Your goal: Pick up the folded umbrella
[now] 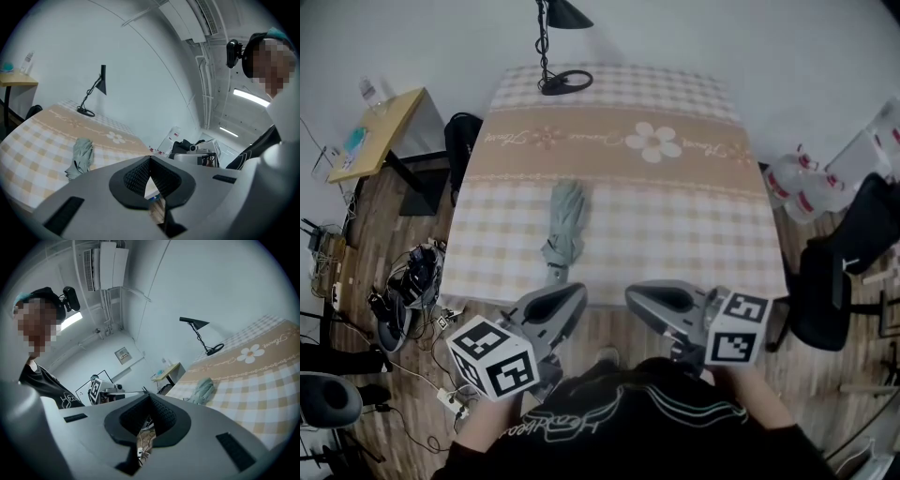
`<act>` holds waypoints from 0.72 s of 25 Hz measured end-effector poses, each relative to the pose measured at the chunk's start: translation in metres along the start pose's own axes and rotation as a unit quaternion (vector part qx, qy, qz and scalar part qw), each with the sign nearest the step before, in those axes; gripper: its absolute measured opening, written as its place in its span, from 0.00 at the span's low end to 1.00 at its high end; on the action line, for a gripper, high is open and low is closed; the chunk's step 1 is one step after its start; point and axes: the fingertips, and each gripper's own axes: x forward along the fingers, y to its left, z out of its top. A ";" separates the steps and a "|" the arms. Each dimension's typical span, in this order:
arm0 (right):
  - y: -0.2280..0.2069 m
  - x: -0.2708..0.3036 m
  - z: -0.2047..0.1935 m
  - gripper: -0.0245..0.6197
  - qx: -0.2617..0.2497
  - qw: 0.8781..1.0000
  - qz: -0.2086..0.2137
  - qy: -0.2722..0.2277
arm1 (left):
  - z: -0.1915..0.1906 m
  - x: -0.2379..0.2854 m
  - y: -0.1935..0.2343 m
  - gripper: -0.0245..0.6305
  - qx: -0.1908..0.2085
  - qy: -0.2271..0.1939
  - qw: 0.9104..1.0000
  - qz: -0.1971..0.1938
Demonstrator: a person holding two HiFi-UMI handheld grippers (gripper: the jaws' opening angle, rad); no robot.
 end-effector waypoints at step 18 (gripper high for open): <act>-0.096 0.012 0.056 0.05 0.032 0.998 0.047 0.028 | 0.040 0.064 0.061 0.04 -0.028 -0.010 0.996 0.089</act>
